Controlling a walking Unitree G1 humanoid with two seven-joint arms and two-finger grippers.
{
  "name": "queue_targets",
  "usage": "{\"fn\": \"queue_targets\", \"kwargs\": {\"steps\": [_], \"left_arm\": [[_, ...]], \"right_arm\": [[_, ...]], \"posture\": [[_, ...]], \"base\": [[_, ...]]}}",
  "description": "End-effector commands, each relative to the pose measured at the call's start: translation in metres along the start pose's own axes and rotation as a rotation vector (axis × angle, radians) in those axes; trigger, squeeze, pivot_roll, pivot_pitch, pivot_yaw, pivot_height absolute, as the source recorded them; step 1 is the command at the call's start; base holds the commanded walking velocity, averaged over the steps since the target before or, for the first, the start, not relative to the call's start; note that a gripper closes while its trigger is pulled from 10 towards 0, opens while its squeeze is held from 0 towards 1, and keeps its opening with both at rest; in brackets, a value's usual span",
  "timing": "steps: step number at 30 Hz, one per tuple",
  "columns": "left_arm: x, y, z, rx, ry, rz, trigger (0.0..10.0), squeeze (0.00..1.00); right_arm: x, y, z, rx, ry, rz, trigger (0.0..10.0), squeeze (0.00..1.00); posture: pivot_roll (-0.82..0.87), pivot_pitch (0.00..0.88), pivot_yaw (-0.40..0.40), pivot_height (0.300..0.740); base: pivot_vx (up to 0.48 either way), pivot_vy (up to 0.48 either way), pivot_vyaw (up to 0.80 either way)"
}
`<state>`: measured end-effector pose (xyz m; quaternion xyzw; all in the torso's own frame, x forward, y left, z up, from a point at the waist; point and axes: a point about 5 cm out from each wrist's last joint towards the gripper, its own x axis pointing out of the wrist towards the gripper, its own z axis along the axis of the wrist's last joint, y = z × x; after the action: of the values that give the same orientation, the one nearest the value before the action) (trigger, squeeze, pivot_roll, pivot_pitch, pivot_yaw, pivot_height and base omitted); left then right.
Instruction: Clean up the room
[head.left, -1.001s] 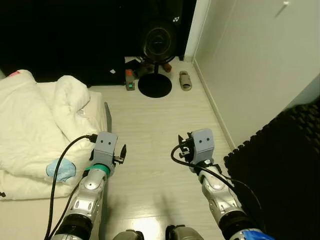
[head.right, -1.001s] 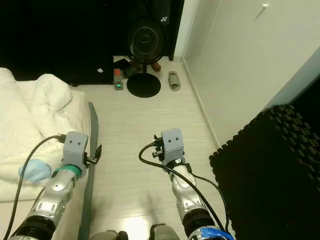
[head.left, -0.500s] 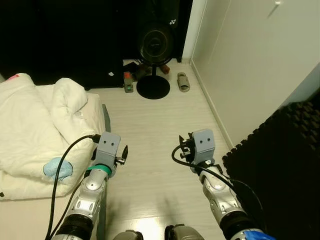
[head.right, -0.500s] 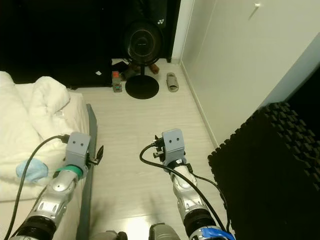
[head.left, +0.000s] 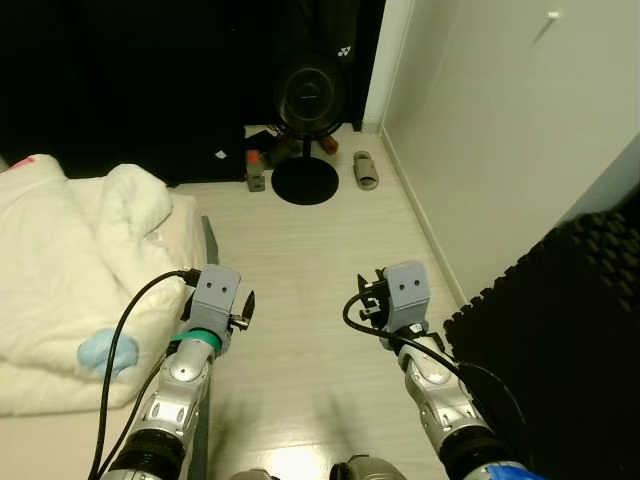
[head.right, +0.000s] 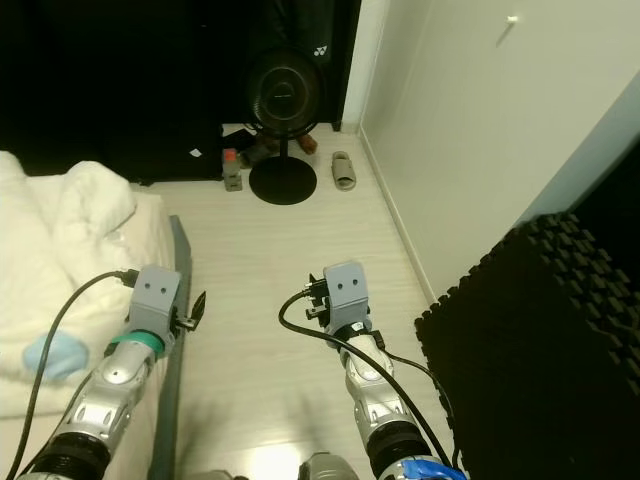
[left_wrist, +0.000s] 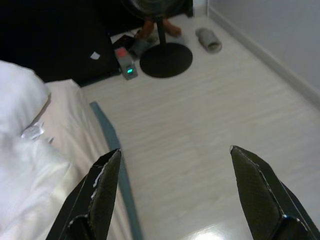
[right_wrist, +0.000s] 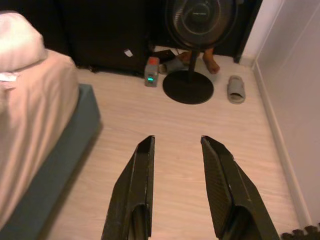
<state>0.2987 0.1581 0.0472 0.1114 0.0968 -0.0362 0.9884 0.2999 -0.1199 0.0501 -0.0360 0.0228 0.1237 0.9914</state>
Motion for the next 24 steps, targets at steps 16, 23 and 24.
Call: {"fn": "queue_targets", "kwargs": {"steps": [16, 23, 24], "left_arm": [[-0.0017, 0.0044, -0.0071, -0.001, 0.028, 0.019, 10.0, 0.0], [-0.0016, 0.0044, -0.0075, 0.0, 0.031, 0.02, 10.0, 0.0], [-0.0016, 0.0044, -0.0075, 0.0, 0.031, 0.02, 10.0, 0.0]], "right_arm": [[0.0, 0.0013, -0.0011, 0.011, 0.004, -0.006, 10.0, 0.0], [-0.0003, 0.0013, -0.0015, 0.011, 0.005, -0.006, 10.0, 0.0], [-0.0003, 0.0013, -0.0015, 0.011, 0.005, -0.006, 10.0, 0.0]], "posture": [[-0.07, 0.049, 0.015, 0.72], [-0.07, 0.049, 0.015, 0.72], [-0.07, 0.049, 0.015, 0.72]], "base": [[0.443, 0.0, 0.0], [0.404, -0.104, 0.0], [0.398, -0.244, 0.0]]}}
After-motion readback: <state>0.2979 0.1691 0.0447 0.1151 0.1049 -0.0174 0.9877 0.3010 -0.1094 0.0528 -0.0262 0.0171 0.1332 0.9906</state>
